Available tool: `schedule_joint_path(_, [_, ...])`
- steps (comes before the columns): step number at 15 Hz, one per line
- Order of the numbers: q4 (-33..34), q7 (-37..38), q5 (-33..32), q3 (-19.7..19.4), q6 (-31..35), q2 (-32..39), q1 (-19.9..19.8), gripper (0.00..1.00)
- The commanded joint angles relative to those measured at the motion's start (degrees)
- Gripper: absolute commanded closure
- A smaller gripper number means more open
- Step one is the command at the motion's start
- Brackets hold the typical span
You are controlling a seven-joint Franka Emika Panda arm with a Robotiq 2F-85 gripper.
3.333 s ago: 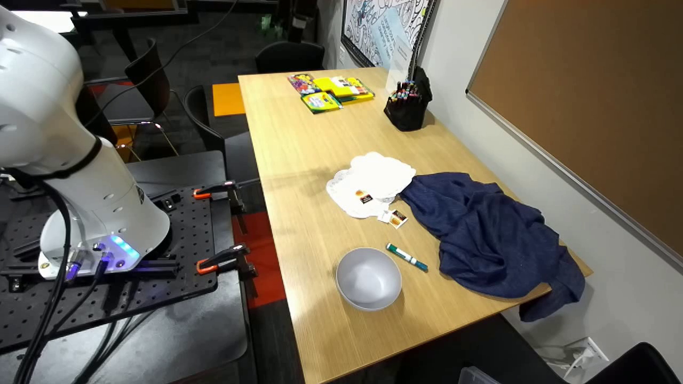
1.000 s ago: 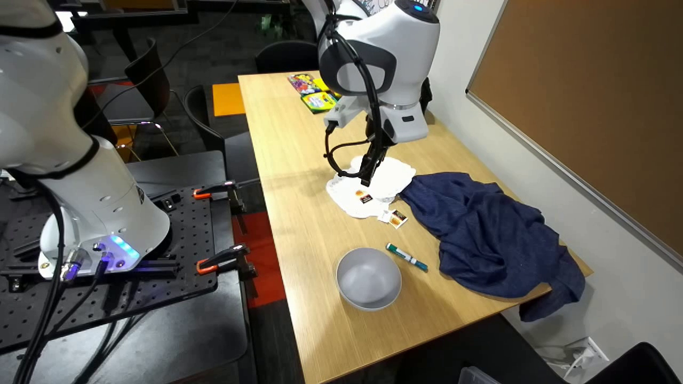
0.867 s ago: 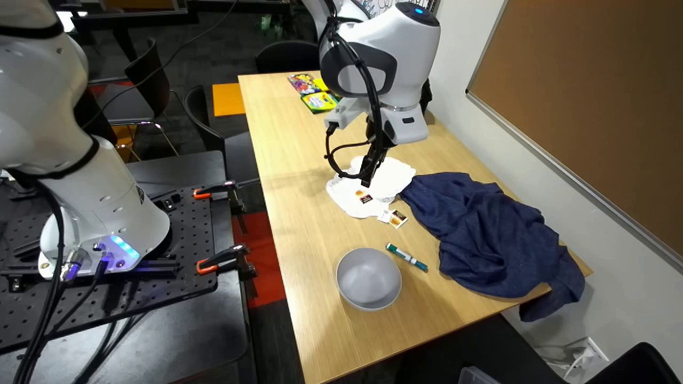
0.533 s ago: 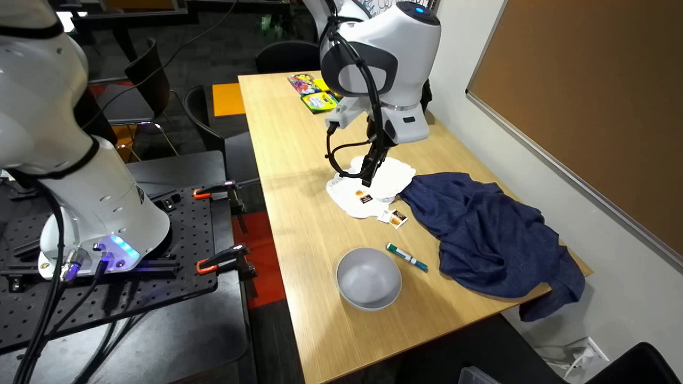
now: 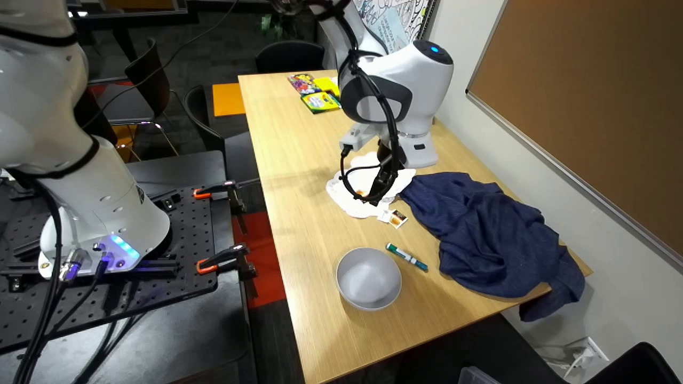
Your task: Pick up the marker and put it in the bowl
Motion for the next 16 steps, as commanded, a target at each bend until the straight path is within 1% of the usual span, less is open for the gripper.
schedule_joint_path(1, [7.7,-1.1,1.6,-0.4,0.4,8.3,0.1,0.0])
schedule_joint_path(4, [12.2,-1.1,1.7,-0.6,0.7,13.3,-0.1,0.0])
schedule_joint_path(6, [14.3,-1.4,1.9,-0.8,2.3,16.0,-0.4,0.0])
schedule_joint_path(9, [16.7,-3.3,3.2,0.0,5.4,19.8,-1.8,0.0])
schedule_joint_path(12, [18.8,-7.7,6.6,2.6,7.8,23.2,-4.8,0.0])
schedule_joint_path(13, [19.6,-9.6,8.3,4.0,8.0,24.2,-6.2,0.0])
schedule_joint_path(16, [22.1,-13.8,11.4,6.6,7.2,26.9,-9.2,0.0])
